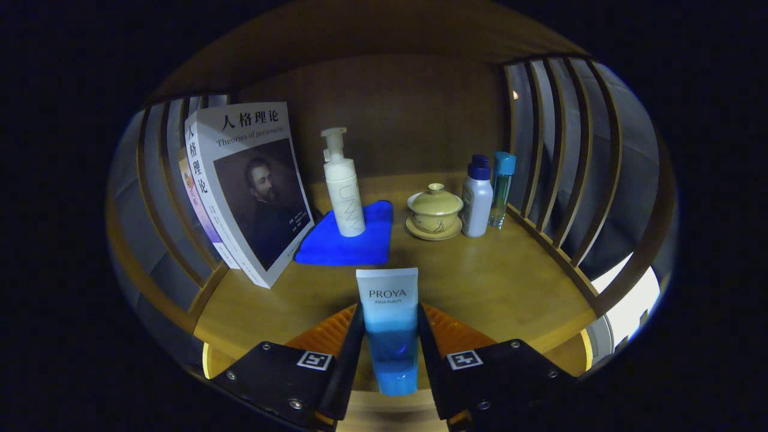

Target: Pull open the drawer, take out the items inside it, and place them on the countertop above the cabinet.

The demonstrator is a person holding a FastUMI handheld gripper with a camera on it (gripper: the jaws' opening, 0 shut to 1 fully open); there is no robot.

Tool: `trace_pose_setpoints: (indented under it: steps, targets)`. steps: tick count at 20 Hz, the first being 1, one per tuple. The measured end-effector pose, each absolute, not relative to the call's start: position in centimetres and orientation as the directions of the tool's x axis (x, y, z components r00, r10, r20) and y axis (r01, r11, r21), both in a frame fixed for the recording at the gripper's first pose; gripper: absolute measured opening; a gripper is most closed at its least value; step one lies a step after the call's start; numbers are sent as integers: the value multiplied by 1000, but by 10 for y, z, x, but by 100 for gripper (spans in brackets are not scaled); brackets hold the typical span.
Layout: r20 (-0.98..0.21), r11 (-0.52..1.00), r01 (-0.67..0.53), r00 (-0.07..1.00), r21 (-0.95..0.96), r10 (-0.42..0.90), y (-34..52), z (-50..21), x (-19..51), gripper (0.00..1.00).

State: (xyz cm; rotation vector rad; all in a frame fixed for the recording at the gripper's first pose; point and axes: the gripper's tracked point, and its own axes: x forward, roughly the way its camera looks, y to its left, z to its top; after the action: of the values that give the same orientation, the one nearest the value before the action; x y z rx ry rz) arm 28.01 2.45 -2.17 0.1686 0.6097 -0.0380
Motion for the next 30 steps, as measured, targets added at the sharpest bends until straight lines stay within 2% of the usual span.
trace_pose_setpoints:
  steps: [2,3,5,6,17,30]
  targets:
    - [-541,979,60,839,194,56,31,-19,283,59]
    - [-519,976,54,852,210,65,35,-11,280,64]
    - [-470,979,39,881,200,61,33,5,271,89]
    - [-440,985,38,897,168,41,30,15,263,94]
    - [-191,1000,29,981,13,-26,43,81,159,95]
    - [-49,999,7,999,54,-4,69,64,43,94]
